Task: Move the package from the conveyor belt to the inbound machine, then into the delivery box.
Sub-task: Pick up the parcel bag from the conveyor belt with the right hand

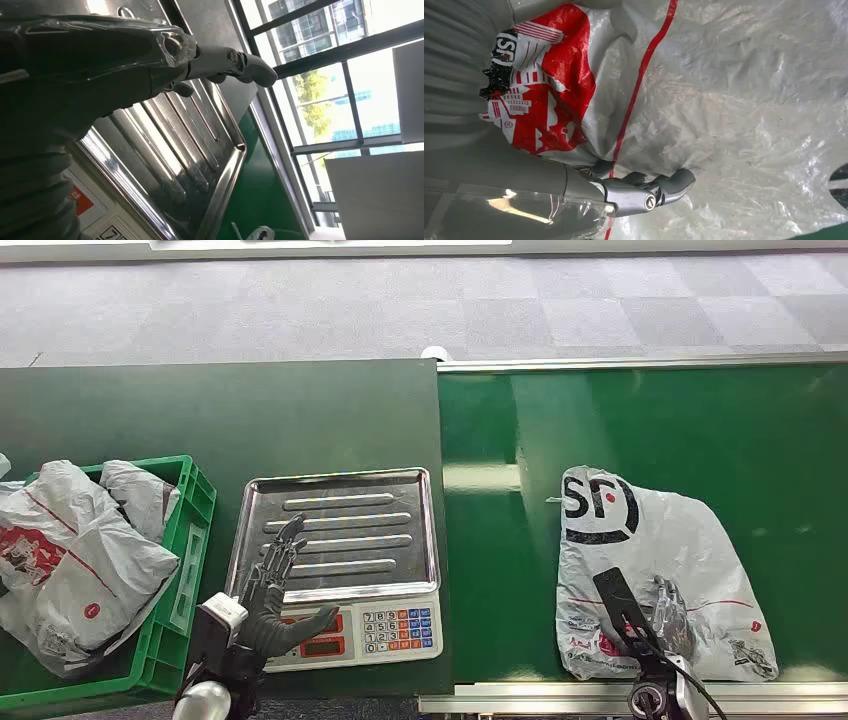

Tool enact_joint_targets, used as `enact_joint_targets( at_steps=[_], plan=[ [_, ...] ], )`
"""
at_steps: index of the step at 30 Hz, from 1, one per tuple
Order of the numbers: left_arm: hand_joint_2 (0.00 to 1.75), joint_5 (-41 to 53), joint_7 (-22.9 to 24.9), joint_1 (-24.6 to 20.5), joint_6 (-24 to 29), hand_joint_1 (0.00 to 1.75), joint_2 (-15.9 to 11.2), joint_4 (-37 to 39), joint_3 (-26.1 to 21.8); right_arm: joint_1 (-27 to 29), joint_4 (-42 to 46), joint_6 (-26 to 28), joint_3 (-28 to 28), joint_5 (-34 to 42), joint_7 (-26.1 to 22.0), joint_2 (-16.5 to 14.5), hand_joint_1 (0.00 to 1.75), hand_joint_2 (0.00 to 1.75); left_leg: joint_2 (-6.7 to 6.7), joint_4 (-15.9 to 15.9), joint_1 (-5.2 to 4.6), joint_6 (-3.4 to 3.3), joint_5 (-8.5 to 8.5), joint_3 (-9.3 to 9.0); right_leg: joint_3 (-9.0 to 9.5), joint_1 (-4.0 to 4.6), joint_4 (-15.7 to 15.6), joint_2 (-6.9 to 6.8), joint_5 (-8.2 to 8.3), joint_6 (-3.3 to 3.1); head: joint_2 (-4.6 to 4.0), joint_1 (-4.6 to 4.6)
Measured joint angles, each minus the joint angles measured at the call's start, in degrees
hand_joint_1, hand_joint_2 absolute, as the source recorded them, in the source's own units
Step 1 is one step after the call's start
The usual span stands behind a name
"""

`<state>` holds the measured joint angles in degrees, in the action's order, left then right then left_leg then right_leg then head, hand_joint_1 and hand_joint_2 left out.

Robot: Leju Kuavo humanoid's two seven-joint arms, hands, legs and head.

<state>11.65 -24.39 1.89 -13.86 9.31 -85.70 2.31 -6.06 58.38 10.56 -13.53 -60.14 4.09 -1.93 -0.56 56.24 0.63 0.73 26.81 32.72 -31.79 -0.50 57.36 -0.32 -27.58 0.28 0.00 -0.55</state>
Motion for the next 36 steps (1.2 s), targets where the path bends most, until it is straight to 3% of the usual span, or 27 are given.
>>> enact_joint_targets(
  at_steps=[9, 23, 32, 36],
  plan=[
    [1.75, 0.00, -0.02, 0.14, -0.17, 0.00, 0.04, -0.44, -0.61, 0.42, 2.52, 5.86, 0.00, -1.24, -4.37, -0.79, 1.75, 1.75, -0.01, 0.00, 0.00, 0.00, 0.00, -0.01, -0.01, 0.00, 0.00, 0.00, 0.00, 0.00, 0.00, -0.01],
    [1.75, 0.00, -0.19, 0.12, -0.24, 0.00, 0.04, -0.44, -0.82, 0.77, 4.02, 7.26, -0.01, -0.85, -6.04, -1.39, 1.75, 1.75, -0.01, 0.00, 0.00, 0.00, 0.00, -0.01, -0.01, 0.00, 0.00, 0.00, 0.00, 0.00, 0.00, -0.01],
    [1.75, -0.19, -1.57, -0.06, 0.39, 0.00, 0.04, -0.44, -0.85, 1.09, 6.98, 12.97, -0.15, 4.71, -14.05, -2.03, 1.75, 1.75, -0.01, 0.00, 0.00, 0.00, 0.00, -0.01, -0.02, 0.00, 0.00, 0.01, 0.00, 0.00, 0.00, 0.00],
    [1.75, -1.17, -3.19, -0.20, 1.72, 0.00, 0.05, -0.44, -1.04, 1.49, 9.31, 17.51, -0.47, 10.94, -21.62, -2.61, 1.75, 1.75, -0.01, 0.00, 0.00, 0.00, 0.00, -0.01, -0.02, 0.00, 0.00, 0.01, 0.00, 0.00, 0.00, -0.01]
  ],
)
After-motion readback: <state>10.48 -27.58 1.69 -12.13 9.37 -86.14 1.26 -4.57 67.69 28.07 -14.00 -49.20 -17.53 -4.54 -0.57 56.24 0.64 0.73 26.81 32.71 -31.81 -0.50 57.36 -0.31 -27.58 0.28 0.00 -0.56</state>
